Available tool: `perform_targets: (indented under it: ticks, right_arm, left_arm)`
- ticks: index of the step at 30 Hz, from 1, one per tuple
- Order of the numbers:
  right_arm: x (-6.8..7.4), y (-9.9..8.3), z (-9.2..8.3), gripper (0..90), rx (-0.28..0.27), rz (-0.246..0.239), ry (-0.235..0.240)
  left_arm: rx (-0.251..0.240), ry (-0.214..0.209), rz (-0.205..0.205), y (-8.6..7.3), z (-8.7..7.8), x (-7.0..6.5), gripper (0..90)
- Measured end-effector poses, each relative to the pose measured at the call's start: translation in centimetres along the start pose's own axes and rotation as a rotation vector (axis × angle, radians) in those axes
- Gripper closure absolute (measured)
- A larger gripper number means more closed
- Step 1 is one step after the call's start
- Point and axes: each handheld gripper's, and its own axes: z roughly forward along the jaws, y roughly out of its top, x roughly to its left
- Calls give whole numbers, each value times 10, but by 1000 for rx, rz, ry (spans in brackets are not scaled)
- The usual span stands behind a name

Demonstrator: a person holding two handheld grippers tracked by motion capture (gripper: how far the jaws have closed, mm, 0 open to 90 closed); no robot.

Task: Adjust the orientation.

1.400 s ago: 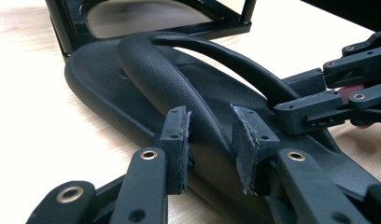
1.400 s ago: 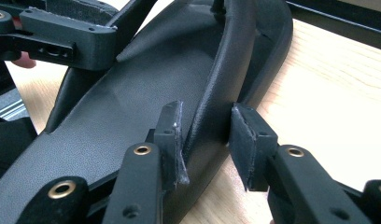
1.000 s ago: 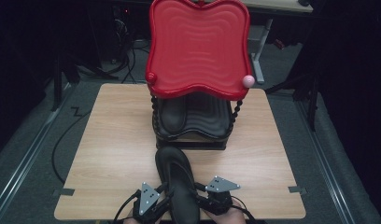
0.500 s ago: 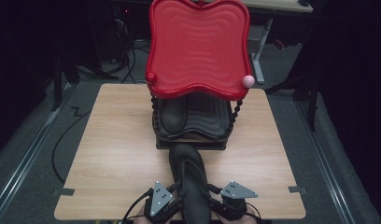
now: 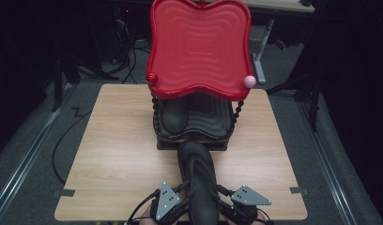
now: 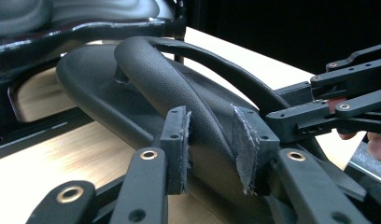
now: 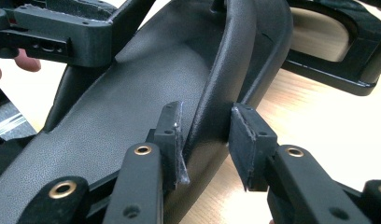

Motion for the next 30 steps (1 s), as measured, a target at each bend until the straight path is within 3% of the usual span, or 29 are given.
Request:
perform_targets:
  ticks: [7,12,15,18,21,22,30]
  right_arm:
    - [2,7,-8,662,-34,-16,-12]
    - [-3,16,-13,661,-72,-5,-32]
    - [-11,25,-12,660,-95,-1,-57]
    - [-19,35,-8,661,-110,15,-80]
    - [-35,57,4,664,-125,21,-129]
    - [-43,67,10,671,-131,13,-153]
    - [-67,96,48,681,-115,11,-226]
  left_arm:
    - [-39,7,21,9,-5,-5,670]
    - [-54,-2,46,25,0,-2,671]
    - [-76,-18,78,44,15,10,671]
    - [-89,-12,78,58,29,19,673]
    - [-101,6,63,72,47,34,678]
    - [-102,10,46,79,58,45,682]
    - [-122,72,29,86,93,76,715]
